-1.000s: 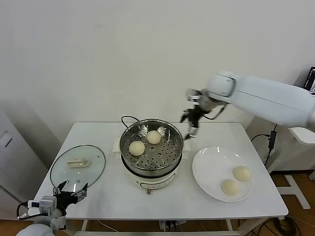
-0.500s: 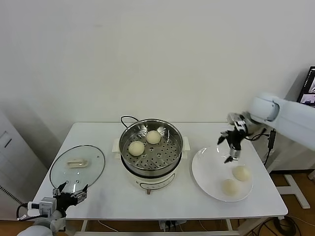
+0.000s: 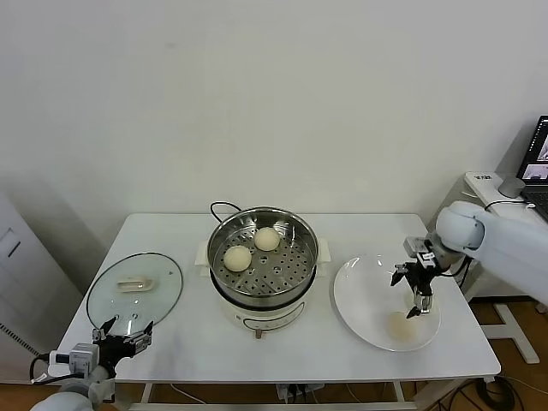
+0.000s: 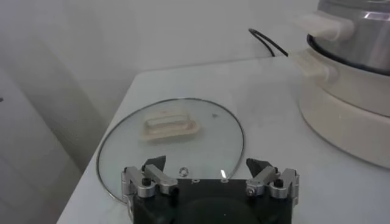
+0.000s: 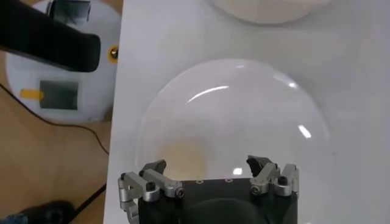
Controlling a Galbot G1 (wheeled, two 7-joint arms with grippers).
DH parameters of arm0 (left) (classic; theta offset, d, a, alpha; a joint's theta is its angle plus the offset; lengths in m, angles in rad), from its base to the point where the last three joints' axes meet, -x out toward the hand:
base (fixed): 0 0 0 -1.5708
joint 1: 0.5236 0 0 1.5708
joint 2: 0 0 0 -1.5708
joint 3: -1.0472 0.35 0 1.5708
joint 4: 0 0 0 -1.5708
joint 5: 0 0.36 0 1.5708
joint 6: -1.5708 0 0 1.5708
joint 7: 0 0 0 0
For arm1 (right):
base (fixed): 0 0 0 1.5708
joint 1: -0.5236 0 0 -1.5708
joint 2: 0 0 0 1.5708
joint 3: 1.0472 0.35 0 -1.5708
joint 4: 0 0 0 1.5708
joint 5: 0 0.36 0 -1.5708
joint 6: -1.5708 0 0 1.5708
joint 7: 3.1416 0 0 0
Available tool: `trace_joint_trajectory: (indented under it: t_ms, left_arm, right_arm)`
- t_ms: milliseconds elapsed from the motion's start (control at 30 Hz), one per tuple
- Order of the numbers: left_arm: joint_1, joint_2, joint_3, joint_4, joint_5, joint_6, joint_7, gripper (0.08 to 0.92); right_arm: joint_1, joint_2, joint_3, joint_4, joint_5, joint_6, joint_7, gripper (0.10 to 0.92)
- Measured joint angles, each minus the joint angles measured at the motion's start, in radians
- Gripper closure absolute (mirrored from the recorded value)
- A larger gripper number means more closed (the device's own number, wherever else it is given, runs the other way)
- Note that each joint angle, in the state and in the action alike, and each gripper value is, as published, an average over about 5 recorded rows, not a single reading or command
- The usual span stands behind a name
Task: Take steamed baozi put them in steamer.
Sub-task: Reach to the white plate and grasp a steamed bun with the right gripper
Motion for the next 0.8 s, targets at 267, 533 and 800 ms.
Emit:
trace_joint_trajectory:
  t_ms: [267,533,800]
  left_arm:
    - [0.003,-0.008,0.000,0.003,0.005,0.000,0.000,0.177]
    - [0.003,-0.014,-0.001,0.003,0.011,0.000,0.000,0.177]
    - [0.007,-0.018,-0.001,0.005,0.018,-0.001,0.000,0.177]
  right_arm:
    - [-0.106,0.017,0.082,-0.034,-0.058,0.016,0.004,0.203]
    - [-0.179,0.031,0.137,-0.056,-0.099,0.025,0.004,0.204]
    - [-0.220,0.039,0.175,-0.068,-0.121,0.026,0.009,0.379]
